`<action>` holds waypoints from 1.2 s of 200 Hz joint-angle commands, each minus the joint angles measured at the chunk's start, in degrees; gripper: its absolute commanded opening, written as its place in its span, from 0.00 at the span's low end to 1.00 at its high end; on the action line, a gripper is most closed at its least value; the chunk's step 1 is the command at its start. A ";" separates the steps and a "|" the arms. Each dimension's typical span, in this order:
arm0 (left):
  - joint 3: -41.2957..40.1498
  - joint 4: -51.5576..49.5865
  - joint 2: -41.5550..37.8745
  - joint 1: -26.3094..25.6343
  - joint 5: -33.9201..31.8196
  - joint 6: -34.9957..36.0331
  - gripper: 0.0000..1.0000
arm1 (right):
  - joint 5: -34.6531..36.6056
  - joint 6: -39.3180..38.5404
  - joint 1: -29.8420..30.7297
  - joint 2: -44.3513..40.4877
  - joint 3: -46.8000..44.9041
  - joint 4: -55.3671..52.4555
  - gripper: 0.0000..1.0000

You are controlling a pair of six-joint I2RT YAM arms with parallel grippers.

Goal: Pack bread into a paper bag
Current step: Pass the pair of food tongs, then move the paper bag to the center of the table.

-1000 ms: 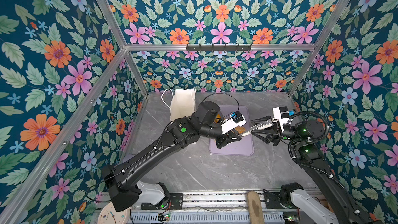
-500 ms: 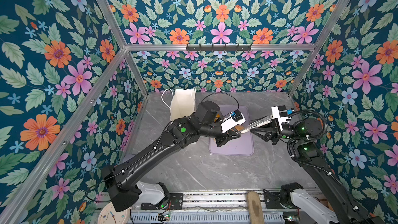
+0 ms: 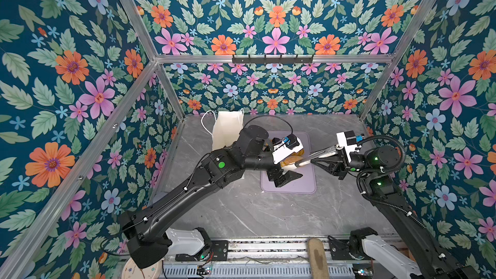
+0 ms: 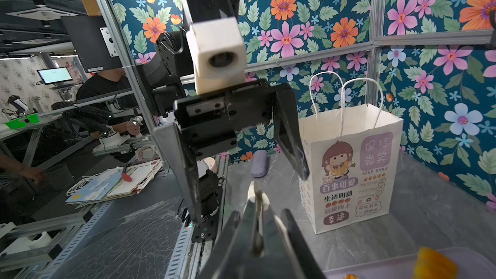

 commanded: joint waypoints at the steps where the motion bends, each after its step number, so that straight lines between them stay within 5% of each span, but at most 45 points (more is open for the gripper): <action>1: -0.89 3.91 -2.35 0.14 -7.79 -1.69 1.00 | 2.84 -4.47 0.09 -0.70 0.49 -3.74 0.25; 25: -0.95 5.16 -3.12 0.67 -20.40 -4.24 1.00 | 6.15 -7.81 0.04 -1.39 0.44 -7.98 0.26; 47: -0.53 7.50 -3.29 2.03 -38.41 -8.54 1.00 | 10.52 -11.55 0.09 -1.70 0.54 -12.77 0.29; 62: -0.36 7.75 -4.20 4.83 -43.20 -11.08 1.00 | 14.74 -13.88 0.08 -1.53 0.85 -16.43 0.28; 125: -2.53 3.88 -8.30 23.28 -38.49 -23.10 1.00 | 25.61 -17.77 0.08 -1.54 1.23 -23.22 0.34; 185: -3.49 2.59 -10.68 24.89 -39.94 -23.23 0.99 | 26.09 -18.36 0.06 -1.59 0.84 -23.15 0.40; 240: -1.58 -2.05 -11.65 25.20 -50.91 -23.60 1.00 | 26.52 -18.97 0.10 -1.96 0.83 -23.97 0.40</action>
